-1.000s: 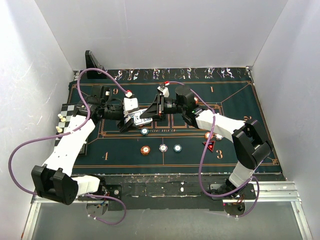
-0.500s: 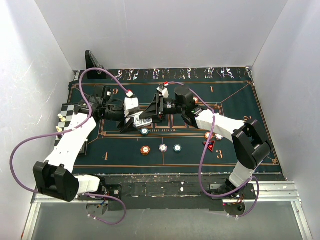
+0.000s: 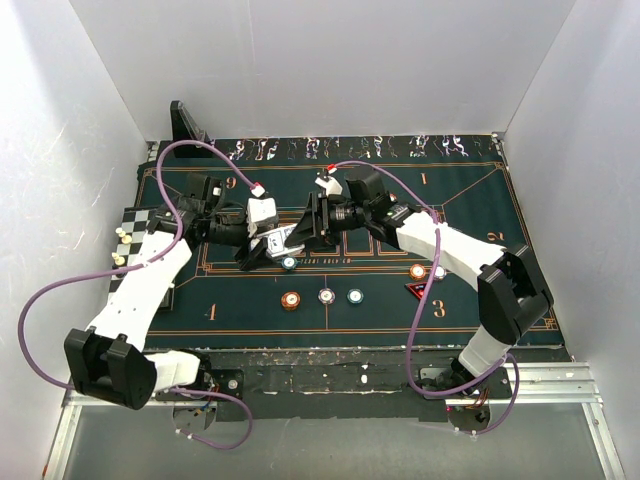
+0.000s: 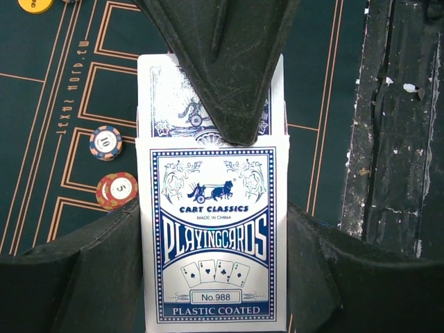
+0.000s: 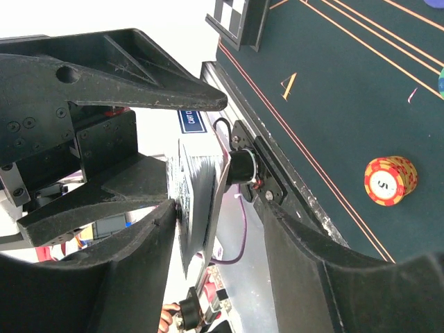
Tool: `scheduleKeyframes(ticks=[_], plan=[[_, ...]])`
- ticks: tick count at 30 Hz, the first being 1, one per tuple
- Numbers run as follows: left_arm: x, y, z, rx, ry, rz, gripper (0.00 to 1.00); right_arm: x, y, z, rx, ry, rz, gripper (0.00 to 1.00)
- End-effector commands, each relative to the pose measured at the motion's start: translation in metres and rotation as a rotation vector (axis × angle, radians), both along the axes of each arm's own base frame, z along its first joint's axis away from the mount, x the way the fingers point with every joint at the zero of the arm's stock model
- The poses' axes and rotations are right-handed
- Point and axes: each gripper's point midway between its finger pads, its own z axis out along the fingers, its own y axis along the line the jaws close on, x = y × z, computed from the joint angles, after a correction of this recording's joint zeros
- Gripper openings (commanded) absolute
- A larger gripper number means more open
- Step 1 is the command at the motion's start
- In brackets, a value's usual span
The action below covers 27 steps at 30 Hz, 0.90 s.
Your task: Distribute texas hold em gaming equipment
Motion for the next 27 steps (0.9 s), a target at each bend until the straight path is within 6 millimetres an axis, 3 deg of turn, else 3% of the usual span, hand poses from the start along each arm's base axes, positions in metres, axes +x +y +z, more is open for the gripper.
scheduleKeyframes(ticks=[1,7,19,27], plan=[[-0.008,0.002,0.01,-0.021,-0.063,-0.021,0.08,-0.003,0.001,0.016,0.018,-0.043,0.024,0.58],[-0.019,0.006,0.005,-0.005,-0.076,-0.036,0.08,-0.002,0.006,0.023,0.051,-0.041,0.034,0.53],[-0.019,0.003,0.005,-0.021,-0.065,-0.043,0.08,-0.011,0.024,0.023,0.042,-0.031,0.094,0.5],[-0.018,0.004,0.009,-0.02,-0.076,-0.034,0.08,-0.014,0.011,0.018,0.009,-0.032,0.079,0.39]])
